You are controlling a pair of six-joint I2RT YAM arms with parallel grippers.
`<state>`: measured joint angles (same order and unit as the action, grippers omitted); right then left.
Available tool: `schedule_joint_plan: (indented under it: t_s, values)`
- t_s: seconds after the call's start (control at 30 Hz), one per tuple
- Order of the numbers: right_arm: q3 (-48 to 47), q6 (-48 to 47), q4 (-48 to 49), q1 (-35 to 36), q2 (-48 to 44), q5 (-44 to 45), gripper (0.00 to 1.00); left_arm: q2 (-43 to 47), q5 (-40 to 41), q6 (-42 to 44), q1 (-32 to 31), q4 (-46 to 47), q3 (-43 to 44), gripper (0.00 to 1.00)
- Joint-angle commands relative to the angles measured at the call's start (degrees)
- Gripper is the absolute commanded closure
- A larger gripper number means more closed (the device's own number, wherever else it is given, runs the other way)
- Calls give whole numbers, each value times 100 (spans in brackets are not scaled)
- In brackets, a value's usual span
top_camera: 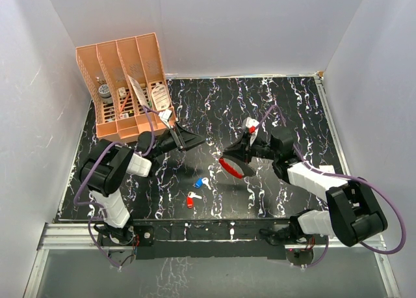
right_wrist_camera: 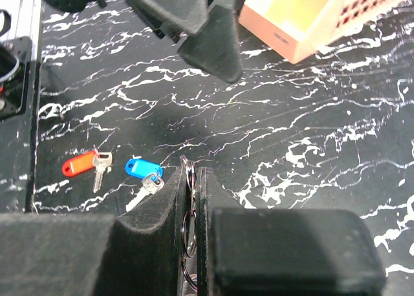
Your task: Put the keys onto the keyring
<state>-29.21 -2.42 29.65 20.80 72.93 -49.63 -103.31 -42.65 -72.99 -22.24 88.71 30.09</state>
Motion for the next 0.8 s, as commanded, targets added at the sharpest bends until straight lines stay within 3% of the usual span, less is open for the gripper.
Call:
schedule_joint_plan:
  t_s: [0.0, 0.23, 0.77]
  values:
    - [207, -850, 1029, 51, -70, -700, 100, 693, -43, 826, 9, -941, -23, 42]
    - [383, -1284, 1048, 102, -124, -918, 100, 1527, 174, 1887, 7, -2955, 120, 42]
    - [278, -2121, 345, 407, -143, -830, 100, 2153, 478, 2562, -32, -4682, 270, 41]
